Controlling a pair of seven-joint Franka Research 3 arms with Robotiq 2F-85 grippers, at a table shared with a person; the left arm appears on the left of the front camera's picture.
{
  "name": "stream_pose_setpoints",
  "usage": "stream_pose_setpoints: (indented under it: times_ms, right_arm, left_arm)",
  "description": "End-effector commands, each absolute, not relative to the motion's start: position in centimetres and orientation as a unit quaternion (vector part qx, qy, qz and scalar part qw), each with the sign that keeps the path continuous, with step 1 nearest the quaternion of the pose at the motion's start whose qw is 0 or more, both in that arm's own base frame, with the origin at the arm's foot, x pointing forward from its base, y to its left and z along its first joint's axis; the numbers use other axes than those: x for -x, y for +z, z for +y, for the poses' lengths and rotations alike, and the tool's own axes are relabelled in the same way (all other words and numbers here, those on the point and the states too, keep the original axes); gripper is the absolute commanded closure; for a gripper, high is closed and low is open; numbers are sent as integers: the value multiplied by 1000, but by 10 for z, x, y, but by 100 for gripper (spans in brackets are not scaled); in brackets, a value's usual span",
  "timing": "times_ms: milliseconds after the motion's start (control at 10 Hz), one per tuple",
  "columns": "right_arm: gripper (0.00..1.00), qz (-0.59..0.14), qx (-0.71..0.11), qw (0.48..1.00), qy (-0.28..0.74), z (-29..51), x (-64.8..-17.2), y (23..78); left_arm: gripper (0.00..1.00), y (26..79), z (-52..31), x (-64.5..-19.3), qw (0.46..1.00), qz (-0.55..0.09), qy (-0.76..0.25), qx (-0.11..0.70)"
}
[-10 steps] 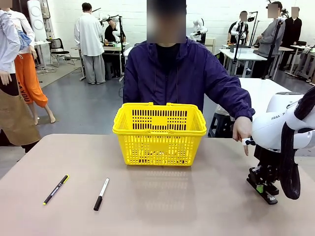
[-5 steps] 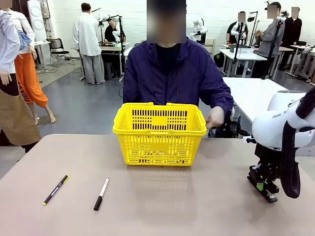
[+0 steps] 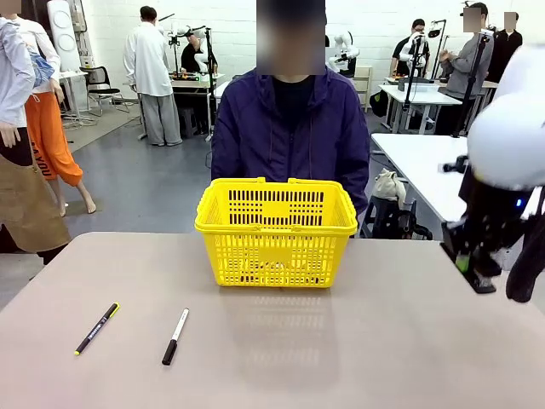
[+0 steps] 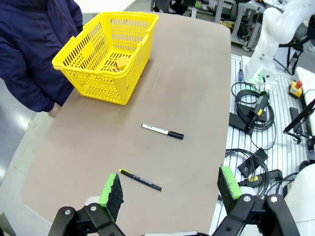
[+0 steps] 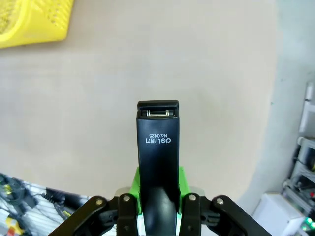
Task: Place the items the person wants into the basket.
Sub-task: Pick up the item the person points to and place it in the Market Basket.
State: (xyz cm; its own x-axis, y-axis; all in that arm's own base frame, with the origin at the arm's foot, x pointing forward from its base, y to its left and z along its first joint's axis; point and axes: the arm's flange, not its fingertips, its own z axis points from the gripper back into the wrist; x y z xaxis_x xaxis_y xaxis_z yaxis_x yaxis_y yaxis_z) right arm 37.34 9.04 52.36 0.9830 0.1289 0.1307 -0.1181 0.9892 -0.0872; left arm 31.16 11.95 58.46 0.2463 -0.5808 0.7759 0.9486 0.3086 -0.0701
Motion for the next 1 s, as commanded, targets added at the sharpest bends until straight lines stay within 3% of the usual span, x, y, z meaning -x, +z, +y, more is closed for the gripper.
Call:
stream_pose_setpoints:
  times_ms: [0,200,900]
  right_arm:
    - [89,-81,24,996,17,109,-385,564]
    - [89,-92,8,996,2,117,-389,587]
    - [89,-101,20,994,20,109,-377,593]
  left_arm:
    - [0,586,121,-312,733,-337,-519,284]
    - [0,586,121,-312,733,-337,-519,284]
    - [0,586,121,-312,733,-337,-519,284]
